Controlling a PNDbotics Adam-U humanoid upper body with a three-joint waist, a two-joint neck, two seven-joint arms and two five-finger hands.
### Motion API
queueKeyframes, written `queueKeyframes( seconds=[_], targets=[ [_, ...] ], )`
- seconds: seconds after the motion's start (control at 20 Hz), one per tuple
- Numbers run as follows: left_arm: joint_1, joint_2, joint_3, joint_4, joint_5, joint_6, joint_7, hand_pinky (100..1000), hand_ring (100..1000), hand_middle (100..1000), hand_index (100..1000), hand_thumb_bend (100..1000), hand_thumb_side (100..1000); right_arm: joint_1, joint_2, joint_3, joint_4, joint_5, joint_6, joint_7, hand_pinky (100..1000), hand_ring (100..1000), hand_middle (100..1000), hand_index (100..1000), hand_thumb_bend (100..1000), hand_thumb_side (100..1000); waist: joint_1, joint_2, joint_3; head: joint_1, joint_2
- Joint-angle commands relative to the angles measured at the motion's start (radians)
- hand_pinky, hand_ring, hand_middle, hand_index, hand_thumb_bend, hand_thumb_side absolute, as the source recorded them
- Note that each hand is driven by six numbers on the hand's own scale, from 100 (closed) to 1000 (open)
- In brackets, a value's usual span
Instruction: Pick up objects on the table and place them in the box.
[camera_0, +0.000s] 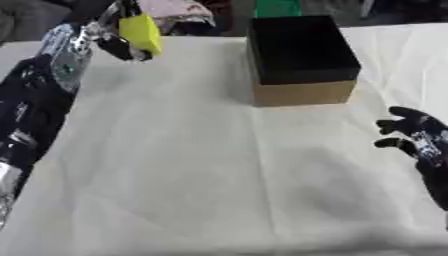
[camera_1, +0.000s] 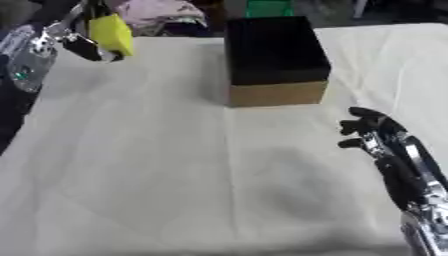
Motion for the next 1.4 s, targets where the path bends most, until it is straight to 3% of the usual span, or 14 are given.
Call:
queueKeyframes(
  seconds=[0.05, 0.25, 0.65, 0.75, 1.2, 1.4],
  targets=[
    [-0.043, -0.027, -0.01, -0.034, 0.026, -0.005, 0.014, 609, 396, 251, 469, 447, 100, -0.011, -0.005, 0.005, -0.006, -0.006, 0.0, 0.009, 643, 826, 560, 828, 100, 647, -0.001, -0.017, -0.005, 0.005, -0.011],
    [-0.068, -0.088, -0.022, -0.03, 0.04, -0.015, 0.051, 611, 402, 258, 474, 433, 100, -0.018, -0.002, 0.017, -0.004, -0.007, 0.001, 0.02, 643, 826, 560, 828, 100, 651, -0.002, -0.014, -0.021, 0.009, -0.02],
    [-0.097, -0.169, -0.036, -0.002, 0.011, -0.043, 0.113, 619, 438, 288, 498, 497, 102, -0.039, 0.008, 0.038, -0.007, -0.01, 0.004, 0.043, 643, 827, 560, 828, 100, 655, -0.004, 0.003, -0.071, 0.013, -0.046],
    [-0.095, -0.182, -0.038, 0.008, 0.003, -0.049, 0.122, 622, 451, 303, 511, 532, 167, -0.045, 0.012, 0.042, -0.007, -0.01, 0.005, 0.047, 643, 827, 560, 828, 100, 656, -0.005, 0.007, -0.083, 0.012, -0.053],
    [-0.086, -0.226, -0.055, 0.029, -0.045, -0.074, 0.128, 640, 503, 371, 570, 594, 250, -0.066, 0.023, 0.058, -0.007, -0.013, 0.008, 0.063, 643, 827, 560, 828, 100, 660, -0.003, 0.021, -0.117, 0.009, -0.071],
    [-0.078, -0.237, -0.059, 0.035, -0.071, -0.075, 0.135, 656, 557, 462, 643, 628, 293, -0.07, 0.025, 0.06, -0.007, -0.014, 0.008, 0.067, 643, 827, 560, 828, 100, 661, -0.004, 0.023, -0.121, 0.008, -0.075]
  ],
)
